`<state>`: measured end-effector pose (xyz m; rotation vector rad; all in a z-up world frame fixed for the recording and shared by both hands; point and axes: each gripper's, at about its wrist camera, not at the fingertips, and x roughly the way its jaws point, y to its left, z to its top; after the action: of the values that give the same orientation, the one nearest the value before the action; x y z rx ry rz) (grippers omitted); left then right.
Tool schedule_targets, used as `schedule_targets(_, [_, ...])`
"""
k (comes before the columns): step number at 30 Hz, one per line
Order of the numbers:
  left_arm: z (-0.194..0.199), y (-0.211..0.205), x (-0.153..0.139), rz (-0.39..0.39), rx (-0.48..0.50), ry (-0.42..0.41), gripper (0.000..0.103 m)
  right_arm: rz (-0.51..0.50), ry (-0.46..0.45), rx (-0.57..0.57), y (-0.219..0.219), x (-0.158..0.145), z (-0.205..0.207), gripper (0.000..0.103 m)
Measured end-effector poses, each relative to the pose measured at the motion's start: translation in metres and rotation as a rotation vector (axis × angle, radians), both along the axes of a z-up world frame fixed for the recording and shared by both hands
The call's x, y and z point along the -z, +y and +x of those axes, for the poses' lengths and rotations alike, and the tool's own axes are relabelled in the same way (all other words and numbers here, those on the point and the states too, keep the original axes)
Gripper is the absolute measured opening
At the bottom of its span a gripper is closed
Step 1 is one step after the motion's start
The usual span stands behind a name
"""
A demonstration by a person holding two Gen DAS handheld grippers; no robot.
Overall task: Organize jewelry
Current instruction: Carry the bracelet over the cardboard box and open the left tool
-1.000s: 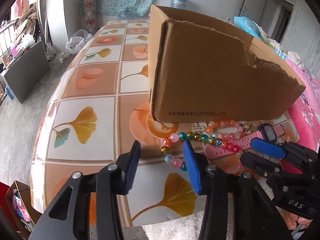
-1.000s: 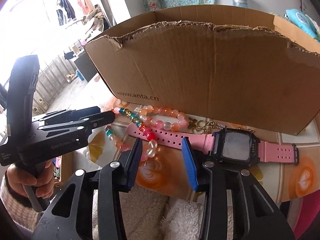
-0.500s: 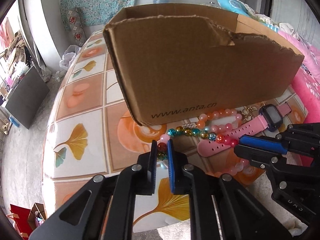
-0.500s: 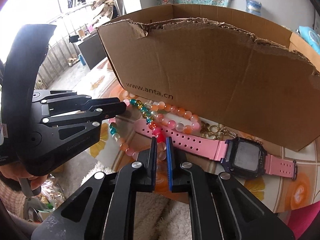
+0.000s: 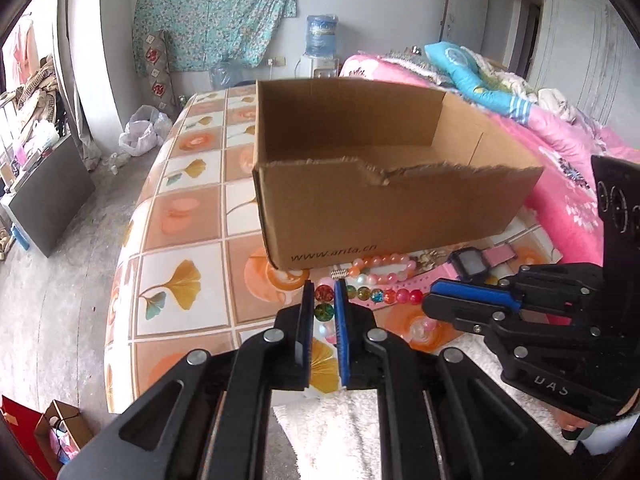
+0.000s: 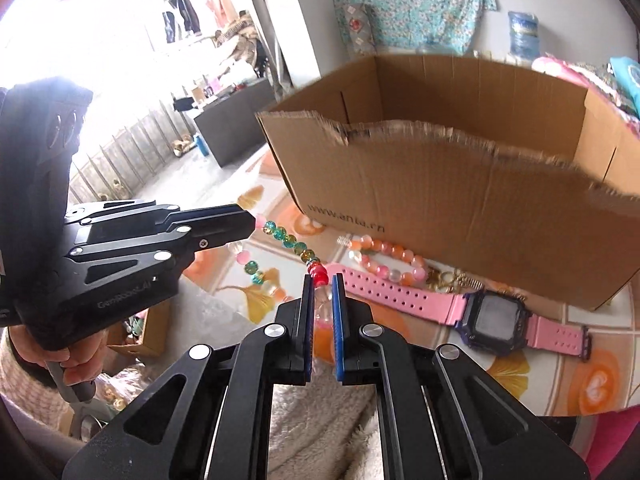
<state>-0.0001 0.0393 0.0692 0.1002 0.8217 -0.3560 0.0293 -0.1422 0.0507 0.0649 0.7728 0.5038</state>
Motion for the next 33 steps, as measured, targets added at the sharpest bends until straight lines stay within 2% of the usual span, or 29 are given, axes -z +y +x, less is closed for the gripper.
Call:
schedule_targets(4, [-0.002, -0.005, -0.045, -0.037, 0.035, -0.1, 0.009, 0.052, -0.1, -0.042, -0.012, -0.043, 0.004, 0.007])
schedule_targets(7, [0.014, -0.012, -0.079, -0.071, 0.059, -0.159, 0.009, 0.063, -0.159, -0.061, -0.025, -0.073, 0.024, 0.007])
schedule_targets(10, [0.043, -0.019, -0.103, -0.079, 0.084, -0.191, 0.009, 0.072, -0.143, -0.084, -0.035, -0.092, 0.061, 0.007])
schedule_targets(12, [0.074, -0.029, -0.108, -0.076, 0.095, -0.171, 0.009, 0.067, -0.082, -0.086, -0.039, -0.093, 0.096, 0.007])
schedule_targets(15, [0.125, -0.041, -0.098, -0.08, 0.096, -0.072, 0.009, 0.047, 0.042, -0.074, -0.035, -0.076, 0.15, 0.007])
schedule_targets(20, [0.205, -0.072, -0.057, 0.057, 0.099, 0.076, 0.009, 0.021, 0.268, -0.056, -0.03, -0.033, 0.22, 0.007])
schedule_targets(23, [0.232, -0.081, -0.029, 0.132, 0.102, 0.149, 0.009, -0.011, 0.361, -0.038, -0.023, -0.017, 0.254, 0.007])
schedule_targets(26, [0.252, -0.084, -0.013, 0.17, 0.096, 0.2, 0.01, -0.008, 0.435, -0.029, -0.02, 0.003, 0.282, 0.007])
schedule_targets(29, [0.265, -0.083, -0.002, 0.216, 0.086, 0.24, 0.011, 0.031, 0.492, -0.012, -0.023, 0.005, 0.291, 0.01])
schedule_targets(33, [0.262, -0.077, -0.007, 0.192, 0.06, 0.229, 0.025, 0.06, 0.476, 0.01, -0.028, -0.001, 0.289, 0.014])
